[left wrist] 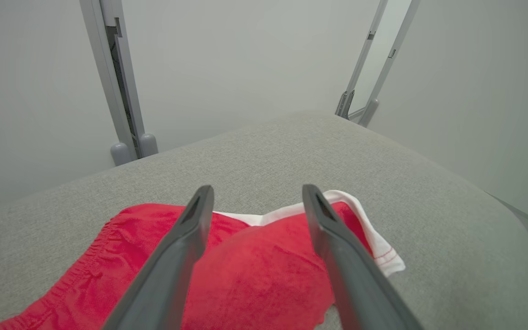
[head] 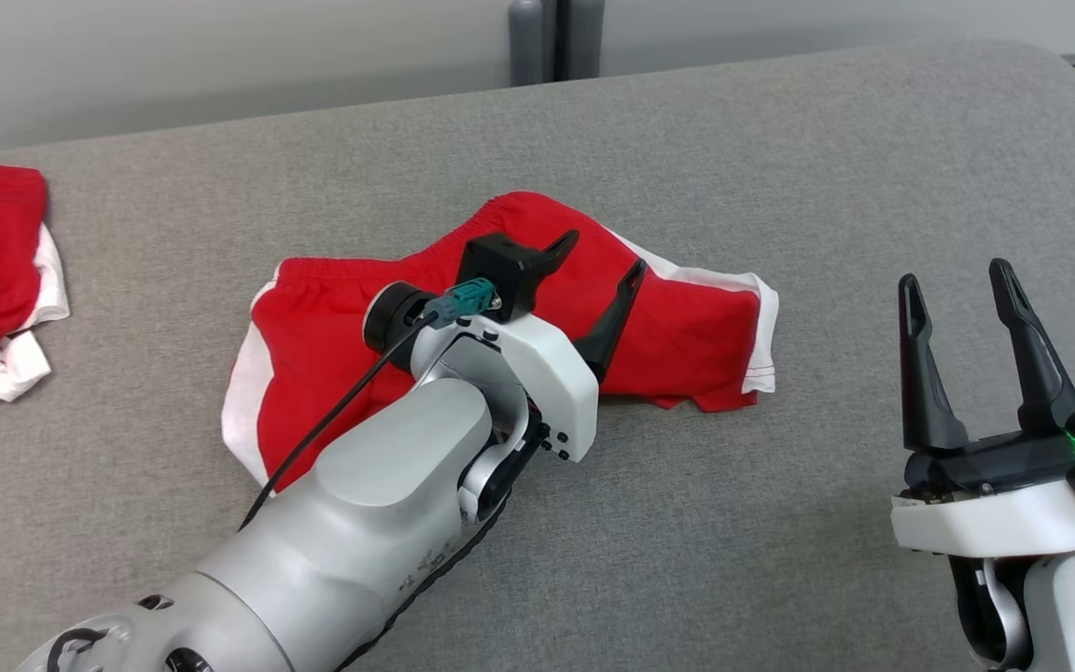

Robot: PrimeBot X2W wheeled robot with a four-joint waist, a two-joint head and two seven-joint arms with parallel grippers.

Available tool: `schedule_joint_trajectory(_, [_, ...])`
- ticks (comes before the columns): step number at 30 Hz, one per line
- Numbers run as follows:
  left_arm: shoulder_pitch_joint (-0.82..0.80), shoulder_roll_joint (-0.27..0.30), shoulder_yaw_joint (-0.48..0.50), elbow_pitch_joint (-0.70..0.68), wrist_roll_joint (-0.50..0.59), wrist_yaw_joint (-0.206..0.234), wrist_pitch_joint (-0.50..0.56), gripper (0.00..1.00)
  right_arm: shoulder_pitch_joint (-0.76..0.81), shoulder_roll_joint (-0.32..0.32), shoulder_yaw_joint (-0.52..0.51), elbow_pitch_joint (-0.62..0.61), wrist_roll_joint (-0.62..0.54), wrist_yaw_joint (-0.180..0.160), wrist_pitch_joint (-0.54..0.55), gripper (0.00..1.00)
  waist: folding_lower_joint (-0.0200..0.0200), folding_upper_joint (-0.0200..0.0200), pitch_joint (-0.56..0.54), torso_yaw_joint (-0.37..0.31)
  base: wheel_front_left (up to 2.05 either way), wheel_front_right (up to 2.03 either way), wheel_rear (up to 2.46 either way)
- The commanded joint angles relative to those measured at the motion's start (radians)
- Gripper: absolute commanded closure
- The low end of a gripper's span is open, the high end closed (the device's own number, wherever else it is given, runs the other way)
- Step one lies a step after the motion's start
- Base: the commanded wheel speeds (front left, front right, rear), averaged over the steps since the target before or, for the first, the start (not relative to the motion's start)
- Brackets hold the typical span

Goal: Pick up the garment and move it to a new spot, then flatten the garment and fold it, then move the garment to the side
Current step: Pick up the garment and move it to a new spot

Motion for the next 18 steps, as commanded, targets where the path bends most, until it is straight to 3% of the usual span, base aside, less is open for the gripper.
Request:
schedule_joint_trajectory(1, [-0.008, 0.004, 0.004, 0.005, 0.008, -0.007, -0.005, 0.0, 0.011, -0.005, -0.002, 0.002, -0.005, 0.0, 0.0, 0.0, 0.0, 0.0, -0.022, 0.023, 0.0, 0.0, 0.0])
schedule_joint_trajectory(8, [0.042, 0.029, 0.081, -0.013, 0.065, 0.009, -0.019, 0.0, 0.029, -0.005, -0.013, 0.011, -0.024, 0.0, 0.0, 0.0, 0.0, 0.0, -0.066, 0.075, 0.0, 0.0, 0.0])
schedule_joint_trajectory(18, [0.361, 0.137, 0.421, -0.305, 0.309, 0.123, -0.019, 0.0, 0.072, -0.005, -0.031, 0.025, -0.017, 0.0, 0.0, 0.0, 0.0, 0.0, -0.106, 0.124, 0.0, 0.0, 0.0])
